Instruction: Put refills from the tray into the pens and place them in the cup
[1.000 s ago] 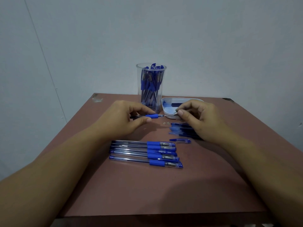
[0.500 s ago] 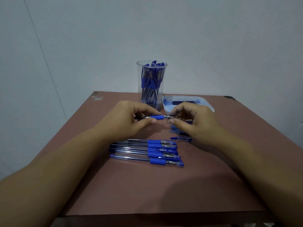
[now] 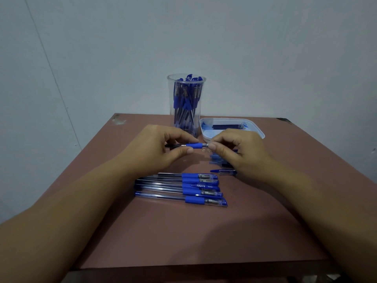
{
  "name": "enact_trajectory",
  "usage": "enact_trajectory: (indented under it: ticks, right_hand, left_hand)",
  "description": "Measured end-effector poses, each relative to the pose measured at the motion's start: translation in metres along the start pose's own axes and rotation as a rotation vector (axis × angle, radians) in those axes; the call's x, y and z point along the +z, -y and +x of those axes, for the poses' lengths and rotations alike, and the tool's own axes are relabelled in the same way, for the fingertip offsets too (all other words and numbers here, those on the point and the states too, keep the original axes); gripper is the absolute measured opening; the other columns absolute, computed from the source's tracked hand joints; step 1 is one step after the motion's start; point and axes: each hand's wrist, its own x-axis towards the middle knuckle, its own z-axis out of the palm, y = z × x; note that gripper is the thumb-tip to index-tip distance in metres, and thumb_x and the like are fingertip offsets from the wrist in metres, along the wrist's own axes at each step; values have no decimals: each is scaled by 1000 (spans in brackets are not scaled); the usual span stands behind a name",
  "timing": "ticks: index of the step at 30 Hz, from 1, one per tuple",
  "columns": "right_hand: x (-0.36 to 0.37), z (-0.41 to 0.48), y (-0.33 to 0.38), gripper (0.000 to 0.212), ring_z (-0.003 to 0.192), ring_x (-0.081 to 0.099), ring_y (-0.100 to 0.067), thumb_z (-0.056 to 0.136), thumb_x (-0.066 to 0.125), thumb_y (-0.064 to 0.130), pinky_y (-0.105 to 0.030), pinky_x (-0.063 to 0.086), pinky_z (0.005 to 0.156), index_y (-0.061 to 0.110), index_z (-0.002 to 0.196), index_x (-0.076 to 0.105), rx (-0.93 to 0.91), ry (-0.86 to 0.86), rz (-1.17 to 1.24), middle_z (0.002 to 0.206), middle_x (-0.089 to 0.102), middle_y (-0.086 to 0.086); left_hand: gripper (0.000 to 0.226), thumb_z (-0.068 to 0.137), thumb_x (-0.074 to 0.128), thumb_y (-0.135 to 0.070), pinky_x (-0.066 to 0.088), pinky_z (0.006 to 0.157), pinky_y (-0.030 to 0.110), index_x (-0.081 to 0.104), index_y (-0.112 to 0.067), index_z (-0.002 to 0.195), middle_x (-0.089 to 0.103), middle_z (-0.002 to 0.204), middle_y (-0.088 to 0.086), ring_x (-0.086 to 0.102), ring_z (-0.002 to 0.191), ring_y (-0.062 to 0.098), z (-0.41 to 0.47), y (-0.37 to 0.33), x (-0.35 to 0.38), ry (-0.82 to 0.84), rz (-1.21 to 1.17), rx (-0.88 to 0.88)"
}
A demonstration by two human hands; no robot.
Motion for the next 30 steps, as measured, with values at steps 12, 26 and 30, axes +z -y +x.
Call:
enact_trajectory:
  ticks: [12, 26, 30]
  right_hand:
    - [2, 0, -5, 22, 82, 61, -5, 88, 67, 36, -18, 48, 70, 40, 110, 63, -54, -15, -61, 91, 62, 20]
    - [2, 3, -6, 18, 76, 56, -7, 84, 74, 23, -16, 43, 67, 31, 96, 63, -119, -79, -157, 87, 57, 18]
    - [2, 2, -10, 13, 79, 59, -7, 90, 64, 37, -18, 44, 67, 30, 101, 69, -104, -59, -146, 84, 59, 19]
  left_hand:
    - [24, 85, 74, -28, 55, 70, 27, 70, -42, 105, 70, 88, -25, 67, 78, 4, 0, 0, -1, 6, 0, -3]
    - [24, 85, 73, -28, 52, 67, 19, 71, -39, 106, 69, 87, -26, 65, 77, 3, 0, 0, -1, 12, 11, -4]
    - [23, 85, 74, -29, 55, 71, 26, 73, -38, 106, 69, 88, -27, 67, 79, 3, 0, 0, 0, 5, 15, -9]
